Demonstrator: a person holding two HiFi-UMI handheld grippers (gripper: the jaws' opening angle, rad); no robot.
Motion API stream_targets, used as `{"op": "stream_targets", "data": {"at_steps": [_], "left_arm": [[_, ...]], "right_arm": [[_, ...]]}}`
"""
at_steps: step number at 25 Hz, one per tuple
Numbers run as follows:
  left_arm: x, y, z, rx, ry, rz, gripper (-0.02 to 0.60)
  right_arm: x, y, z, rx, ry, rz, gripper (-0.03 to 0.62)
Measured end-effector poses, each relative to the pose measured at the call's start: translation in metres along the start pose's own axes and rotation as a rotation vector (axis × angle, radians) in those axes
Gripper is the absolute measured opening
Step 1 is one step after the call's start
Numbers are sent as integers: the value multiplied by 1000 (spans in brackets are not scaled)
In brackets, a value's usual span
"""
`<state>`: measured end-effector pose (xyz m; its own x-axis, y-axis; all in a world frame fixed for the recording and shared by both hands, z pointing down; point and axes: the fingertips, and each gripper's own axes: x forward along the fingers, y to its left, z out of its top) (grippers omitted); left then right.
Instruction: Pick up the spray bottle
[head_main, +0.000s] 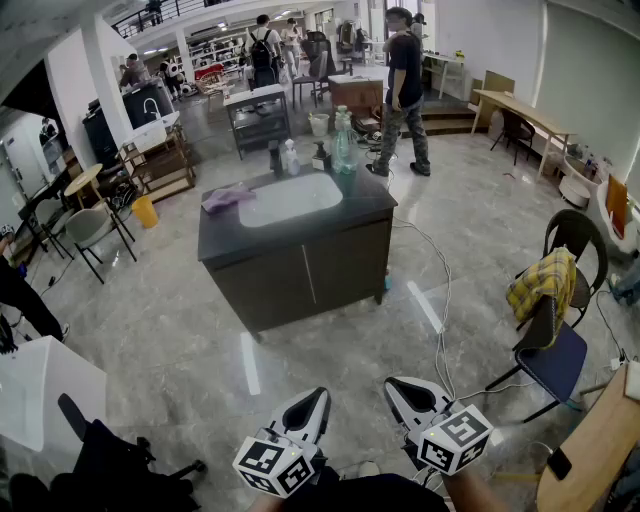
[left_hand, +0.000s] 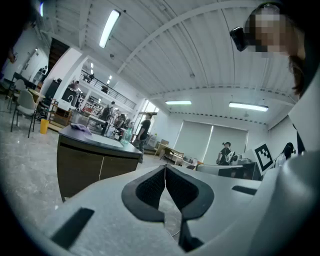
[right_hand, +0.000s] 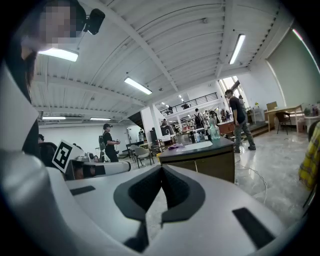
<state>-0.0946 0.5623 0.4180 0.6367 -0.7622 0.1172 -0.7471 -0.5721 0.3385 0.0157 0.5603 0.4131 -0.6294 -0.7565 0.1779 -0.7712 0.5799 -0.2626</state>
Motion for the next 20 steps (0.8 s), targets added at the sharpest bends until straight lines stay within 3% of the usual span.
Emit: {"op": "stream_targets", "data": {"at_steps": [20], "left_arm": [[30, -24, -3, -6, -29, 22, 6]], "right_arm": [[-20, -32, 2, 31, -11, 34, 6]]}}
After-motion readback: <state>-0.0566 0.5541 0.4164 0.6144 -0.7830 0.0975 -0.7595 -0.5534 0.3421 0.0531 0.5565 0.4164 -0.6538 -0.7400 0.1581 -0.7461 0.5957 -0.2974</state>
